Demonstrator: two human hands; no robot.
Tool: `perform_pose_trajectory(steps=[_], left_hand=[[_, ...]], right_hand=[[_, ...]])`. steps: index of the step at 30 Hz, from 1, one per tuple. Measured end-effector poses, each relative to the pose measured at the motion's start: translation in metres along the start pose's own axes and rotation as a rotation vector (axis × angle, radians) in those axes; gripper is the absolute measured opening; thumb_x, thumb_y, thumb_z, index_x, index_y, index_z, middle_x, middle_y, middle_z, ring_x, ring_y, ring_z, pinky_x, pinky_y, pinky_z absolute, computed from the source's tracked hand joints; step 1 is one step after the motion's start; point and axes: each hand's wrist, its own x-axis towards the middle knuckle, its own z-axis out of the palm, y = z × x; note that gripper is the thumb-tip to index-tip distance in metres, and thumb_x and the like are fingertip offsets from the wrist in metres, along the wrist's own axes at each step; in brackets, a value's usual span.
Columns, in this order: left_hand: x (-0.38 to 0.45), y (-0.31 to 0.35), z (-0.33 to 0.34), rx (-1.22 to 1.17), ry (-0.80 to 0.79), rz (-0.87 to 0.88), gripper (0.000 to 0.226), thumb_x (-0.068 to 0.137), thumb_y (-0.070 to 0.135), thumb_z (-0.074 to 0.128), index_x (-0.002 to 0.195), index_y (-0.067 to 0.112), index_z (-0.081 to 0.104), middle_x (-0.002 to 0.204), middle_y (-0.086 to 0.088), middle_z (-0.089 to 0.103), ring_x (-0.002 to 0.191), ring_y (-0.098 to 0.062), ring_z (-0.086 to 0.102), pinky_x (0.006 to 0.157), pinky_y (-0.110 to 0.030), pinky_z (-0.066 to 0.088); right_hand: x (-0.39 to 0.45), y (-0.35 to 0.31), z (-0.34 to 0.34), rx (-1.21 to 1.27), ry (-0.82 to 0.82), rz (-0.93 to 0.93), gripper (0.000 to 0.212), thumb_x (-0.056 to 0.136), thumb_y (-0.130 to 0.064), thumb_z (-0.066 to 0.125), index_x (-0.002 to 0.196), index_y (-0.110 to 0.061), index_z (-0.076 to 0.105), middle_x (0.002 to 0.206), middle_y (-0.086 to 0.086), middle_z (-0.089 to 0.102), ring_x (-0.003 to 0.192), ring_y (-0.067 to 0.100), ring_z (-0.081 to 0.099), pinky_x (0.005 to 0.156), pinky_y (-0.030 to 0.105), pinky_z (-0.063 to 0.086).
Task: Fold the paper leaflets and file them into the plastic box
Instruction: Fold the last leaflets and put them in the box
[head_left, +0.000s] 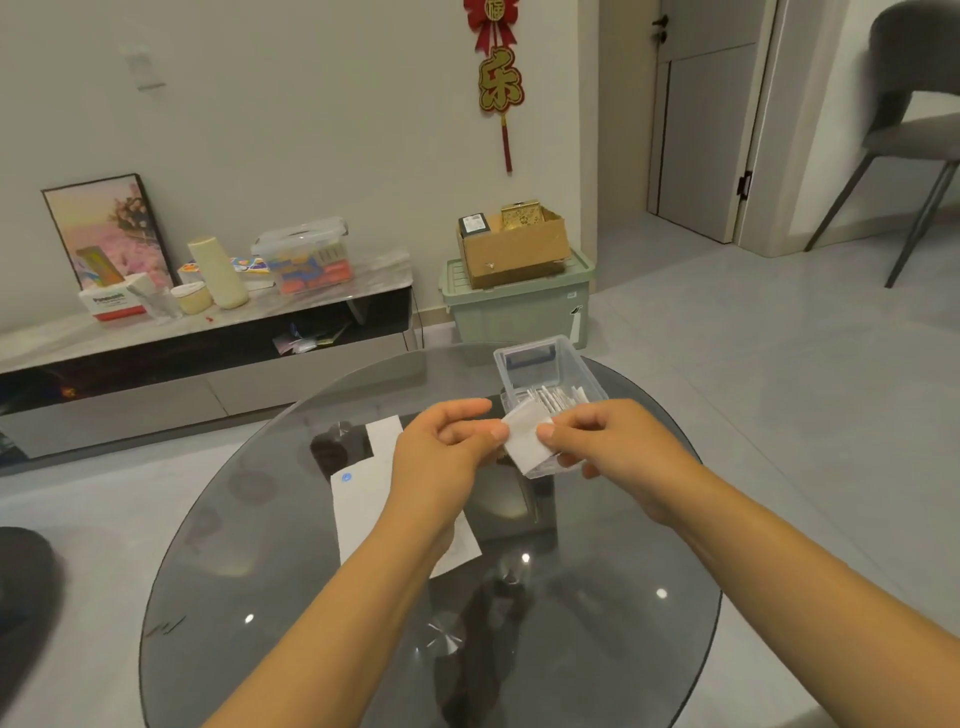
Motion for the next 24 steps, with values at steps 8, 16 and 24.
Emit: perform_pose_trajectory(steps=[8,16,24], left_hand=[[0.04,0.011,0.029,0.139,-0.016,0.02,0.02,0.087,0.014,0.066,0.104,0.02,0.059,0.089,-0.003,0.07,0.082,-0.015,0.068,0.069,-0.023,0.053],[0.088,-0.018,0.04,1.084,-0.512,0.596,0.034,0.091,0.043,0.042,0.116,0.03,0.061,0.12,0.017,0.059,0.117,-0.001,0.046,0.11,-0.03,0.014],[0.124,-0.027,0.051,1.206,-0.801,0.736,0.054,0.084,0.058,0.038,0.13,0.032,0.049,0.134,0.015,0.051,0.124,-0.005,0.042,0.095,-0.026,0.027]], right_hand=[[0.033,-0.006,-0.021,0.044,0.266,-0.052,0.005,0.083,-0.017,0.069,0.079,-0.016,0.072,0.07,-0.004,0.066,0.064,0.01,0.057,0.058,0.02,0.042],[0.066,0.008,-0.032,-0.424,0.563,-0.174,0.015,0.089,-0.024,0.061,0.08,-0.016,0.071,0.07,-0.006,0.063,0.067,0.015,0.059,0.059,0.024,0.043],[0.076,0.025,-0.035,-0.643,0.515,-0.148,0.014,0.087,-0.02,0.056,0.08,-0.014,0.067,0.077,-0.003,0.054,0.072,0.018,0.054,0.062,0.027,0.039]])
